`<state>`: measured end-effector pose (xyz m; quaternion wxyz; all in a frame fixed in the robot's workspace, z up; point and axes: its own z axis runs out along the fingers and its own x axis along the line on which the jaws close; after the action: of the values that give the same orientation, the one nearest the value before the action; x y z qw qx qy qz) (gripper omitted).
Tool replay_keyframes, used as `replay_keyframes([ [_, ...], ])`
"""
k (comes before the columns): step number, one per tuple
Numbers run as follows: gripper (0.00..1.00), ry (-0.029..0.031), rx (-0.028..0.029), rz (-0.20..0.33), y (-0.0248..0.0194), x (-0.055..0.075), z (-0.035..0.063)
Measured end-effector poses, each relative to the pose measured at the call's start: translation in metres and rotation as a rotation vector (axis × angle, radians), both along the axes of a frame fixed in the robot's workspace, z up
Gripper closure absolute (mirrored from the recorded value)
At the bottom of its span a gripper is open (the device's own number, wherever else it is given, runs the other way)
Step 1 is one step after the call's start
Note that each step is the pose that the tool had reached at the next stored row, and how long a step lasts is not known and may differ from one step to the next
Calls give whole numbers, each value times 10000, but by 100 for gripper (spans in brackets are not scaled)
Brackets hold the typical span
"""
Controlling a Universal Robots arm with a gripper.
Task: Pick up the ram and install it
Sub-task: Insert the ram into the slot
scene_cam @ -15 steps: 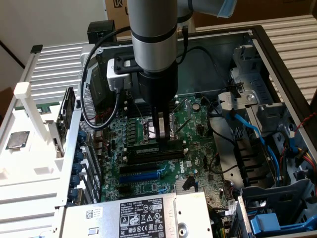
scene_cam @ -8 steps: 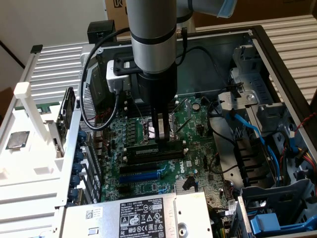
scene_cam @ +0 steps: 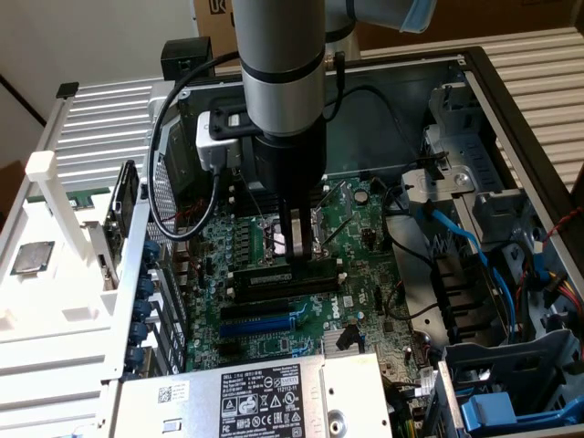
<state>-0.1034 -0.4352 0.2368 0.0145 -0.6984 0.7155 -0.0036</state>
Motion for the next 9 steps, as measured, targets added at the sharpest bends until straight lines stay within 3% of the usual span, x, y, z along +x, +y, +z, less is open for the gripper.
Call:
replay_keyframes([
  [9, 88, 0, -2, 1, -6, 0, 0],
])
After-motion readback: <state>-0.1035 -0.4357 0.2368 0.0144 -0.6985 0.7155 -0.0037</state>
